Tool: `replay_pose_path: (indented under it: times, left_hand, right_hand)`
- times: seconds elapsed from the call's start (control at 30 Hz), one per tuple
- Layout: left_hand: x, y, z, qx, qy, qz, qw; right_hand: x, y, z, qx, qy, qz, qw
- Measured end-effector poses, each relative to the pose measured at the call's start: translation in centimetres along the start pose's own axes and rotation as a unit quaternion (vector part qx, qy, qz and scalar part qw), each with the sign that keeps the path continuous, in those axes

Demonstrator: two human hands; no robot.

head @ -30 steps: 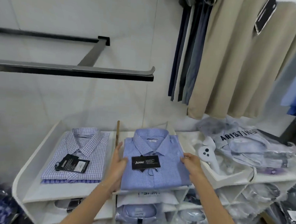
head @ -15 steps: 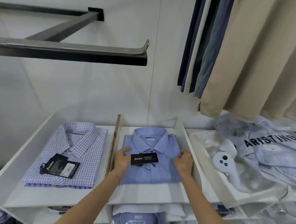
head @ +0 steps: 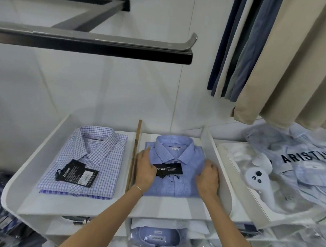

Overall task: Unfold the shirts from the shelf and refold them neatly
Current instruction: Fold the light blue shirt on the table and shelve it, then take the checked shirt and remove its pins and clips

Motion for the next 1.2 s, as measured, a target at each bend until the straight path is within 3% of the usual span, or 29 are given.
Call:
replay_pose_path:
  times: [0.1, 0.23, 0.33, 0.43, 0.6, 0.7, 0.93, 1.1, 1.2]
  left_hand:
    - [0.6, -2.5, -2.9, 0.007, 0.066, 0.006, 0.998]
    - [2.5, -9.3, -3.6, 0.013, 0.088, -0.054, 0.995]
    - [3.0, -16.0, 0.1, 0.034, 0.014, -0.105, 0.994]
    - [1.8, -21.7, 4.8, 0.065, -0.067, -0.122, 0.988]
    - [-1.2, -25.1, 10.5, 0.079, -0.204, -0.052, 0.974]
    - [-1.9, -25.9, 11.8, 0.099, -0.233, -0.038, 0.967]
    - [-1.6, -27.1, 12.1, 0.127, -0.203, -0.056, 0.969]
    - [-0.8, -27.3, 12.2, 0.103, -0.199, -0.068, 0.972]
    - [-0.7, -27.2, 12.1, 0.108, -0.189, -0.066, 0.974]
  right_hand:
    - [-0.2, -0.5, 3.8, 0.020, -0.070, -0.032, 0.997]
    - [-3.0, -0.6, 12.8, 0.204, -0.141, 0.019, 0.969]
    - [-5.9, 1.0, 19.0, 0.290, -0.141, 0.073, 0.944]
    - [-9.2, 4.5, 22.5, 0.338, -0.088, 0.181, 0.919]
    - [-13.3, 9.8, 23.4, 0.274, -0.033, 0.322, 0.906]
    - [-14.1, 12.5, 22.3, 0.225, 0.017, 0.371, 0.901]
    - [-13.7, 12.7, 22.8, 0.239, 0.058, 0.377, 0.893]
    - [-13.2, 11.4, 23.0, 0.227, 0.037, 0.305, 0.924]
    - [-13.5, 11.6, 22.6, 0.286, 0.085, 0.285, 0.911]
Point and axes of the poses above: each hand's wrist, its own x-axis towards the middle knuckle, its own y-axis out of the palm, z = x × y, the point moved 6 cm from there along x, towards the middle knuckle, and after that the axes turned 1 degree about x, right-handed, at the moved point
